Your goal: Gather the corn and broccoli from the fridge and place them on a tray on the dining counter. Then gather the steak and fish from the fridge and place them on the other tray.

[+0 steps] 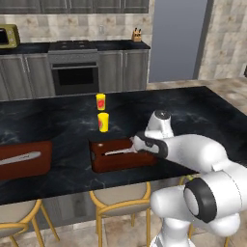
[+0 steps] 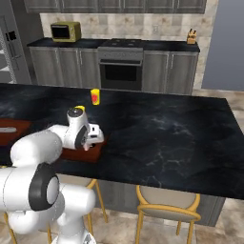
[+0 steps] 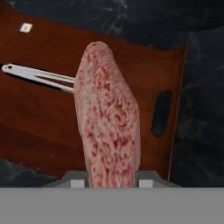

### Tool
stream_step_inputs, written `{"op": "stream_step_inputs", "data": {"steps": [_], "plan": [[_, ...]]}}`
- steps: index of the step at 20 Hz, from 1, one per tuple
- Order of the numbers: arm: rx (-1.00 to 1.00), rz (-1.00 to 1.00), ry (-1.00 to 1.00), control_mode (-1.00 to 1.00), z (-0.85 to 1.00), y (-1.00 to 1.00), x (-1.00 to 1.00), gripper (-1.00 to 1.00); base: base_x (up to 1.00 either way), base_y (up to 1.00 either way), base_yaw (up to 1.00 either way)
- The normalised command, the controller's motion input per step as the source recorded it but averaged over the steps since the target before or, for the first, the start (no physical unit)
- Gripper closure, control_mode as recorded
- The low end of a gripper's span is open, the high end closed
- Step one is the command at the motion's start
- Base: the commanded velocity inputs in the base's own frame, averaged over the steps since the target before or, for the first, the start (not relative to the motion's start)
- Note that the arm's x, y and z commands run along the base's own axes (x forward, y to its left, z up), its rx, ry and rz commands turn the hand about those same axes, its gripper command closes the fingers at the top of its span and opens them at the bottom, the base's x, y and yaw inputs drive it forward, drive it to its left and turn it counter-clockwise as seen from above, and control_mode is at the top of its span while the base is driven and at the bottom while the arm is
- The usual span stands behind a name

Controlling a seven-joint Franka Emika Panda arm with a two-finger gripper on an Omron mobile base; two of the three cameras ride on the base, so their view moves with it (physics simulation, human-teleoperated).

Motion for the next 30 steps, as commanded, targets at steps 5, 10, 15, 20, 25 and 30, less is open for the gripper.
{"op": "stream_step_inputs", "data": {"steps": [5, 10, 15, 20, 25, 30], "plan": [[-0.07, 0.00, -0.01, -1.00, -0.58, 0.11, 0.50, 1.00, 0.00, 0.00, 0.00], [-0.01, 0.00, -0.03, -1.00, -0.52, 0.02, 0.14, 1.00, 0.00, 0.00, 0.00], [0.01, 0.00, 0.00, -1.00, -0.50, 0.00, -0.19, 1.00, 0.00, 0.00, 0.00], [0.09, 0.00, 0.05, -1.00, -0.36, 0.00, -0.63, -1.00, 0.00, 0.00, 0.00], [0.12, -0.10, 0.01, -1.00, 0.29, -0.12, -0.29, -1.00, 0.00, 0.00, 0.00], [0.03, -0.12, 0.05, -1.00, 0.92, -0.32, -0.22, -1.00, 0.00, 0.00, 0.00]]}}
